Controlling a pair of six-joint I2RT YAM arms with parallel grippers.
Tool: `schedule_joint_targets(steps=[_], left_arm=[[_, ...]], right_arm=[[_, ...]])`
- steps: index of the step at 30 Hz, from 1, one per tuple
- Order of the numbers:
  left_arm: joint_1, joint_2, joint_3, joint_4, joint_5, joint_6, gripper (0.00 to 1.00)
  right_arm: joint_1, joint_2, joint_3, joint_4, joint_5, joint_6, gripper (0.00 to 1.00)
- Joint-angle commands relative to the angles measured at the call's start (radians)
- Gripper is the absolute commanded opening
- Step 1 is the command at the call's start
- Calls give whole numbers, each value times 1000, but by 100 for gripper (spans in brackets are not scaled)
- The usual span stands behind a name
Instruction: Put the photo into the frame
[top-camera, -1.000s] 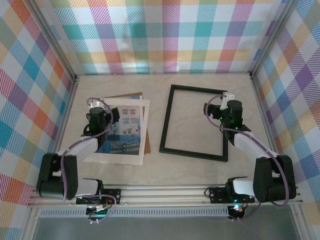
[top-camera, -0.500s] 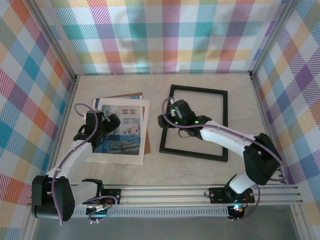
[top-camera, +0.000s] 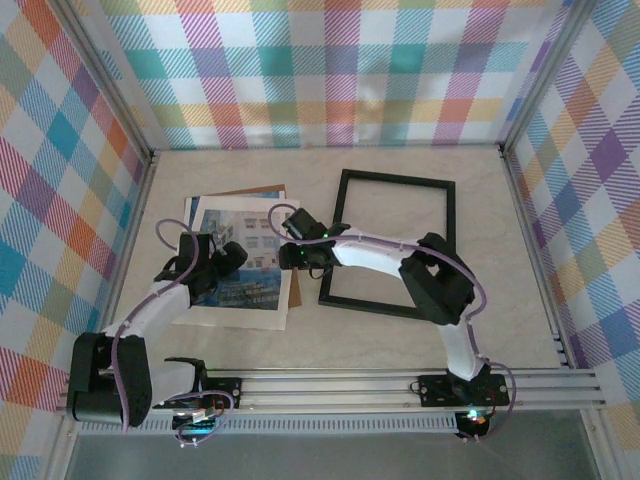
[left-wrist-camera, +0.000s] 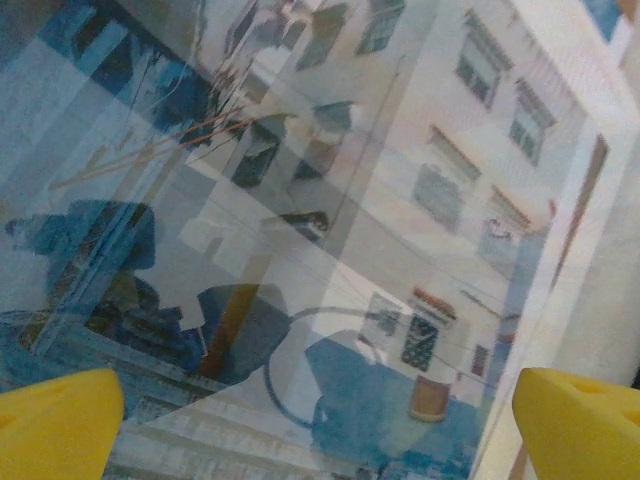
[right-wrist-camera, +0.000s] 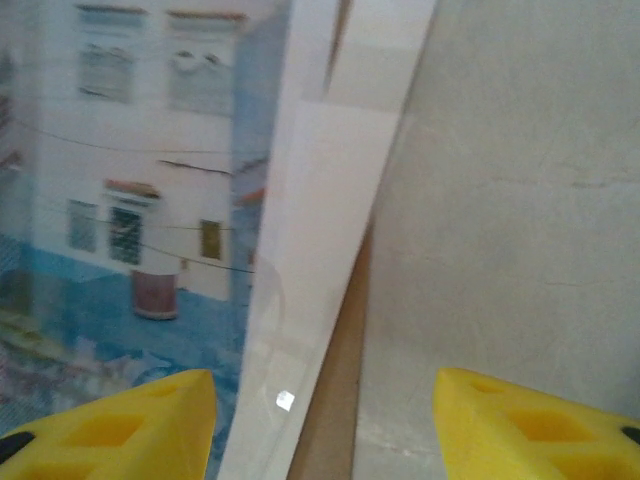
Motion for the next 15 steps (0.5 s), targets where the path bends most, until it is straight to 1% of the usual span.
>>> schedule_joint_targets(steps=[1, 4, 8, 12, 15], left_arm=[[21, 32, -16, 26, 27, -24, 100], [23, 47, -34, 40, 24, -33, 100], [25, 67, -40, 41, 34, -39, 100], [23, 80, -53, 72, 110, -74, 100], [12, 88, -60, 97, 157, -107, 100]], right_arm=[[0, 55, 83, -86, -29, 59, 59], [0, 98, 118, -105, -36, 69, 59], [1, 100, 109, -79, -58, 74, 59], [-1, 74, 70, -46, -69, 82, 61], [-14, 80, 50, 5, -138, 71, 63]])
